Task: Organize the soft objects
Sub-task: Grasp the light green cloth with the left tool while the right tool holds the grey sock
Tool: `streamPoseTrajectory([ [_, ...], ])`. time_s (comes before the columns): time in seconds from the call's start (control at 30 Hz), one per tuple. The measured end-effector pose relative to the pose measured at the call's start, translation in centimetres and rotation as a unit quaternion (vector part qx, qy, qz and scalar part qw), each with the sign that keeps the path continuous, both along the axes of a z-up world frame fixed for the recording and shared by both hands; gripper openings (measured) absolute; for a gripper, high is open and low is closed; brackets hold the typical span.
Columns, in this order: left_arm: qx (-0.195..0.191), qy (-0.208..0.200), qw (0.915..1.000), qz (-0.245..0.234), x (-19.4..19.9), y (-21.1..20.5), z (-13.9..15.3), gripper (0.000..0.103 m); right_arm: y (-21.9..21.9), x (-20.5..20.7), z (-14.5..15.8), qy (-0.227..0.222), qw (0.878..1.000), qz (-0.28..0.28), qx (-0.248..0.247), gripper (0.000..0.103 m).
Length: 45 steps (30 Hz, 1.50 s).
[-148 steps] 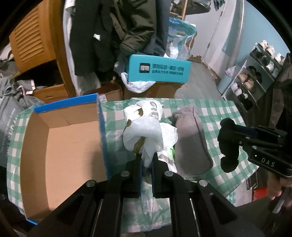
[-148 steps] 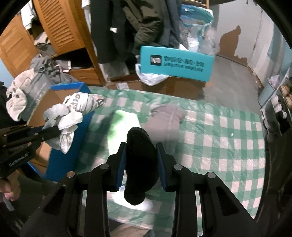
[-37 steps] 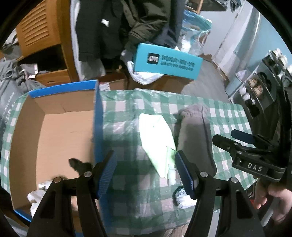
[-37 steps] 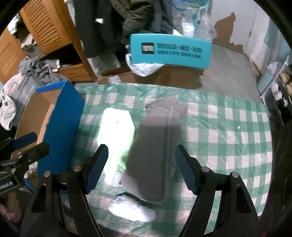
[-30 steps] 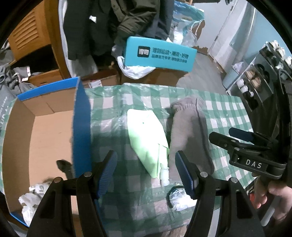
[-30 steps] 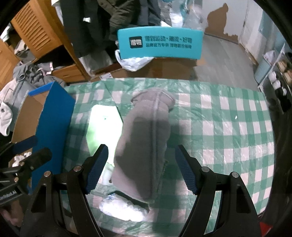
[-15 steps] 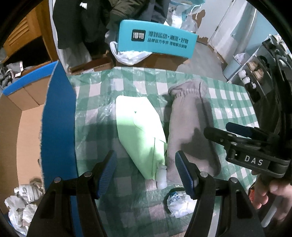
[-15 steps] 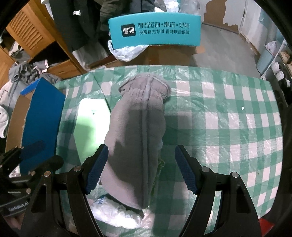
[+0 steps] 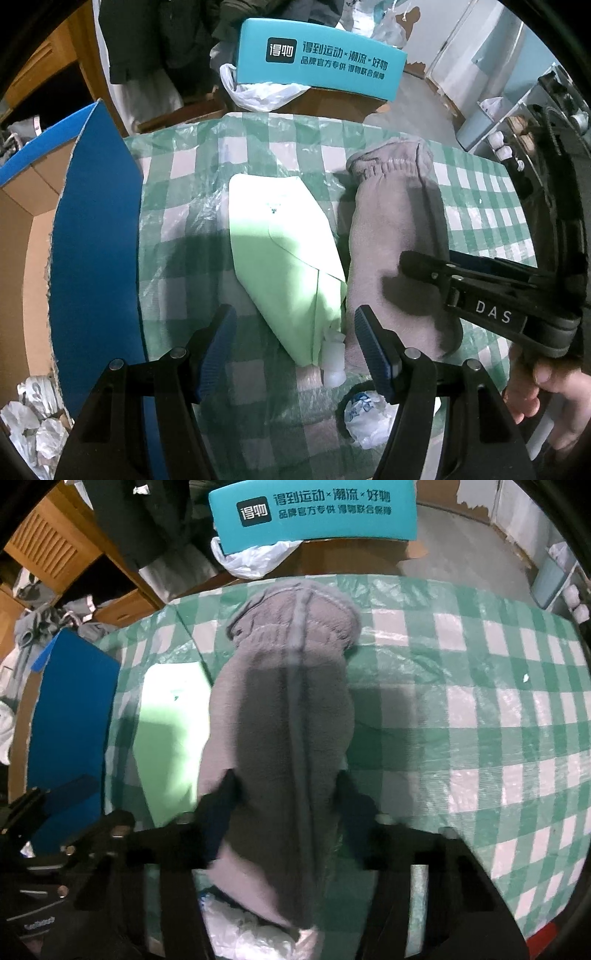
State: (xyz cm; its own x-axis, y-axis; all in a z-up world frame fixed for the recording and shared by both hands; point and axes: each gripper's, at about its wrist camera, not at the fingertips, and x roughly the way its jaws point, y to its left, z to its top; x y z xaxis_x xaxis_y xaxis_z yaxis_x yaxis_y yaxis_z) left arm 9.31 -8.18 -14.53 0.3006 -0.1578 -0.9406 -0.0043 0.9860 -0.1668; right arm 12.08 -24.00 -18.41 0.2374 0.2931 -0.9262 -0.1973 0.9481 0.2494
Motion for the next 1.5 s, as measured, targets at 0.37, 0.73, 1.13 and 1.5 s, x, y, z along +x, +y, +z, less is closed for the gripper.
streamPoseTrajectory([
  [0.37,-0.009,0.018,0.9996,0.02,0.4,0.6,-1.0,0.068,-0.7,-0.5,2.9,-0.04,0.999,0.0,0.002,0.022],
  [0.73,-0.009,0.03,0.9983,0.048,1.7,0.4,-2.0,0.076,-2.1,-1.1,3.5,-0.052,0.998,-0.006,-0.023,0.022],
  [1.13,-0.005,0.047,0.9967,0.067,3.5,-1.1,-3.4,0.076,-2.5,-1.3,3.5,-0.052,0.998,-0.005,-0.024,0.022],
  [1.5,0.006,0.054,0.9969,0.056,3.9,-2.0,-4.7,0.076,-2.4,-1.4,3.2,-0.053,0.998,-0.005,-0.032,0.022],
])
